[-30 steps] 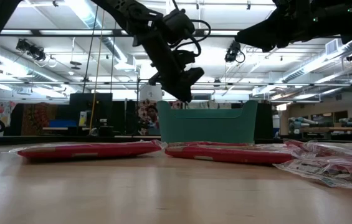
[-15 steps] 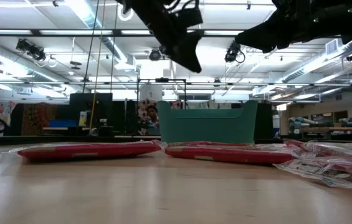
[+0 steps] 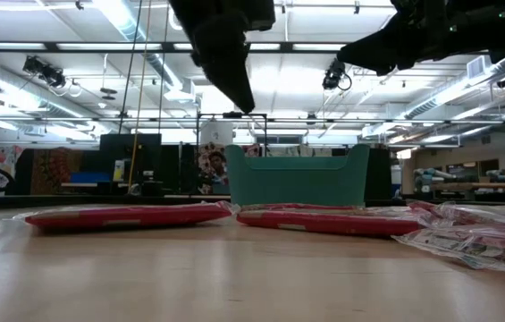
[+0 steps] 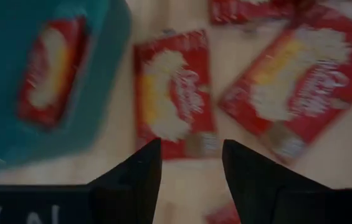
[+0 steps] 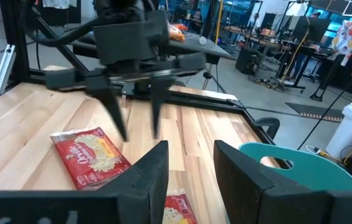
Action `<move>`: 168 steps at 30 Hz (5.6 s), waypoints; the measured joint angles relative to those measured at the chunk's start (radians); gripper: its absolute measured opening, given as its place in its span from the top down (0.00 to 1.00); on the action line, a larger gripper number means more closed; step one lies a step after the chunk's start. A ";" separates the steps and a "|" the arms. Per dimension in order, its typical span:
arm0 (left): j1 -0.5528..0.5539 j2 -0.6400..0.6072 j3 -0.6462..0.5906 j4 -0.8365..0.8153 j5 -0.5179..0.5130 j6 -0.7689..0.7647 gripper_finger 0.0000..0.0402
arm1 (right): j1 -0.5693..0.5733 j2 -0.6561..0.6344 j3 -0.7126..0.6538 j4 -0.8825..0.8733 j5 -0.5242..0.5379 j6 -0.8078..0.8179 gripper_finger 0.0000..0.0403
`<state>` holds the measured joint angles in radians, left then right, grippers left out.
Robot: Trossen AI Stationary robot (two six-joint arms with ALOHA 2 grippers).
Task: Sort popcorn bags into baskets
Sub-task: Put the red popcorn bag into the blue bin
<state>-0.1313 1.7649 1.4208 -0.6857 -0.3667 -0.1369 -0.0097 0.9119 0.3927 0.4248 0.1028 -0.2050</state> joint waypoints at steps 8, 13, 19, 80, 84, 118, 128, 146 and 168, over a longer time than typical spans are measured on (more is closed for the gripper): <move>-0.124 0.045 0.000 -0.004 0.013 -0.248 0.57 | 0.000 0.000 0.000 0.000 0.000 0.000 0.67; -0.210 0.094 0.000 -0.009 -0.017 -0.349 0.57 | 0.000 0.000 0.000 0.000 0.000 0.000 0.67; -0.281 0.128 0.008 -0.015 -0.022 -0.495 0.57 | 0.000 0.000 0.000 0.002 0.000 0.003 0.67; -0.412 0.492 0.207 -0.564 -0.144 -0.769 0.77 | 0.004 0.018 0.000 0.026 -0.018 0.016 0.67; -0.412 0.489 0.207 -0.578 -0.146 -0.768 0.96 | 0.004 0.018 0.000 0.026 -0.018 0.016 0.67; -0.028 0.131 0.209 -0.254 -0.502 0.247 0.99 | 0.004 0.018 0.000 0.030 -0.018 0.011 0.67; 0.156 0.155 0.209 0.046 -0.374 0.539 0.99 | 0.004 0.018 0.000 0.030 -0.018 0.000 0.67; 0.305 0.336 0.207 0.353 -0.232 0.778 0.99 | 0.002 0.013 -0.001 0.003 0.008 -0.011 0.67; 0.231 0.252 0.208 0.235 -0.124 0.675 0.66 | 0.002 -0.002 0.000 -0.022 0.009 -0.015 0.67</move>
<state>0.1001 2.0164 1.6287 -0.4505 -0.4905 0.5379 -0.0082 0.9104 0.3923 0.4026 0.1116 -0.2203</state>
